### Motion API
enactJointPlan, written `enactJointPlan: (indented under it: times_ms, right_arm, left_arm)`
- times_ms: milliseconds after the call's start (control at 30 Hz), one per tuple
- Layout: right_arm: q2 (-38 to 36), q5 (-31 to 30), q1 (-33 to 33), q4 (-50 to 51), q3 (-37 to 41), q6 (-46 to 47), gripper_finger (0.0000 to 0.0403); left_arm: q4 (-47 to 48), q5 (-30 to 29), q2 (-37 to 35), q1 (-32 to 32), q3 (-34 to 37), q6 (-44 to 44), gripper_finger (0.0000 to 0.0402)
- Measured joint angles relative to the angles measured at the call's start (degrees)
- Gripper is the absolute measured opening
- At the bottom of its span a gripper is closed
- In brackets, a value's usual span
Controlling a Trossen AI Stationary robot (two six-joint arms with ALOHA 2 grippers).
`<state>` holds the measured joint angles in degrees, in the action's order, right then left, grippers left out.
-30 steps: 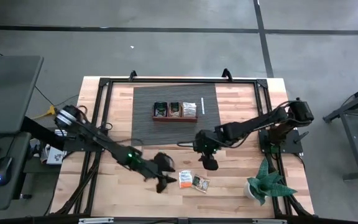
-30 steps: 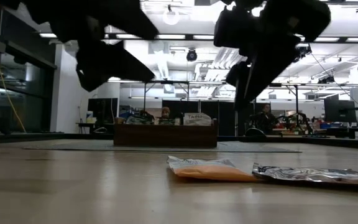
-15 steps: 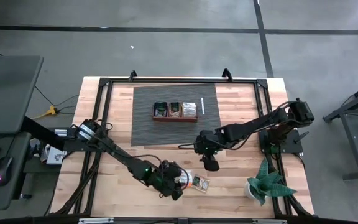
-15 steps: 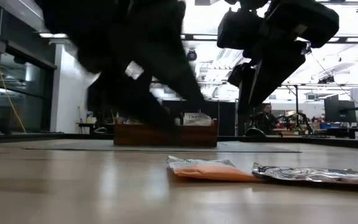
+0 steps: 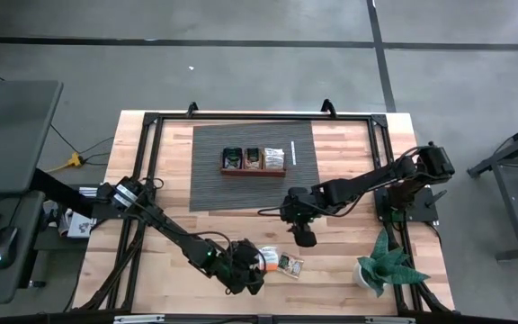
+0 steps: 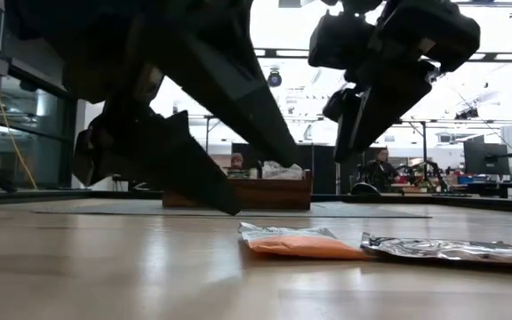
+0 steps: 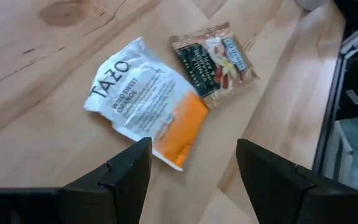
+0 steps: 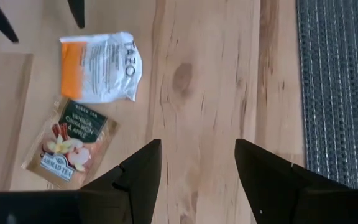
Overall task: Pick & Place Tea
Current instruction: Put the orange tea bag into the right section of the wooden organizer
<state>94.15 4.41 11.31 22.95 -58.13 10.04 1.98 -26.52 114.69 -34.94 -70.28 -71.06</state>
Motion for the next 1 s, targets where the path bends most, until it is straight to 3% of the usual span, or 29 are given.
enactJointPlan:
  times_ms: [367, 667, 1000]
  right_arm:
    - [0.0, -1.5, 0.0, -1.9, 0.0, 1.5, 0.0199]
    - [0.0, -1.4, 0.0, -1.9, 0.0, 1.6, 0.0199]
    - [0.1, -1.0, 0.7, -1.9, 0.1, 2.0, 0.0199]
  left_arm:
    - [0.7, -5.2, 0.0, 0.1, 0.0, -1.7, 0.0231]
    - [-8.7, -3.8, 2.1, -0.4, -0.1, 1.5, 0.0231]
    - [-4.7, -4.2, 4.3, 0.1, 0.0, -2.7, 0.0231]
